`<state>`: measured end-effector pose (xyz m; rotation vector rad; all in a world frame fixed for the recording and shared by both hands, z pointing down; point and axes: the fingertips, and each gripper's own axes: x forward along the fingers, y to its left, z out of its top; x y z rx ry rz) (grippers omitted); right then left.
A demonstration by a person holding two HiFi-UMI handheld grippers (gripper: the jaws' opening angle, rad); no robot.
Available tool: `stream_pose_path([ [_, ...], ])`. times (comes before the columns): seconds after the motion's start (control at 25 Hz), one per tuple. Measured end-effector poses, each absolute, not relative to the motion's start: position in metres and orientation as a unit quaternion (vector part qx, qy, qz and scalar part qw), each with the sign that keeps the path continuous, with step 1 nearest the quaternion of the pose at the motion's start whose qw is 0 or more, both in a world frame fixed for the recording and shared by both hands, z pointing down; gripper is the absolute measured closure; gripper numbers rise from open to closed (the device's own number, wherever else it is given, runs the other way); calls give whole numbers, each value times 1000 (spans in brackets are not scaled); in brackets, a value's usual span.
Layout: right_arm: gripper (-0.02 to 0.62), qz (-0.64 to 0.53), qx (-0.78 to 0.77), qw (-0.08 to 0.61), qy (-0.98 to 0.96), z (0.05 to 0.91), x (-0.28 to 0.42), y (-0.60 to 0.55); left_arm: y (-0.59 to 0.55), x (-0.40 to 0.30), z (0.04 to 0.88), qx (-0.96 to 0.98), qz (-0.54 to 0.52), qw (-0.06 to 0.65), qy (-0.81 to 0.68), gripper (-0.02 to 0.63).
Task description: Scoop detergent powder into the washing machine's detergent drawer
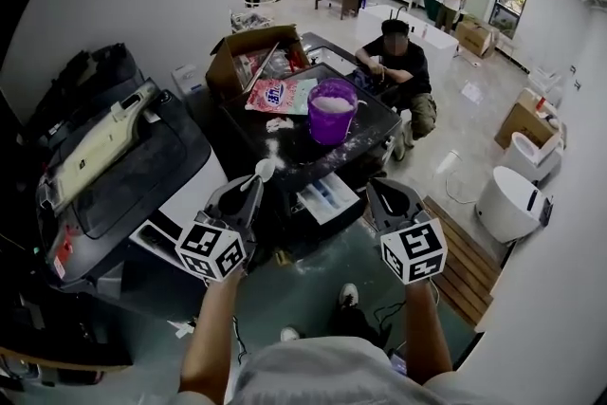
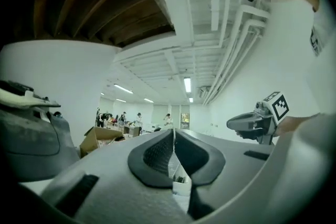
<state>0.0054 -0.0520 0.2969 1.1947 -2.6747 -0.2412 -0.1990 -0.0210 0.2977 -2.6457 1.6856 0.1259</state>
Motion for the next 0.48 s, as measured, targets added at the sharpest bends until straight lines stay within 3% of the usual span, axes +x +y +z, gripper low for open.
stream_pose_path([
  [0.48,591,-103,374,97,-916,280,-23,-48,6,-211,275,-833,26,36,551,592],
])
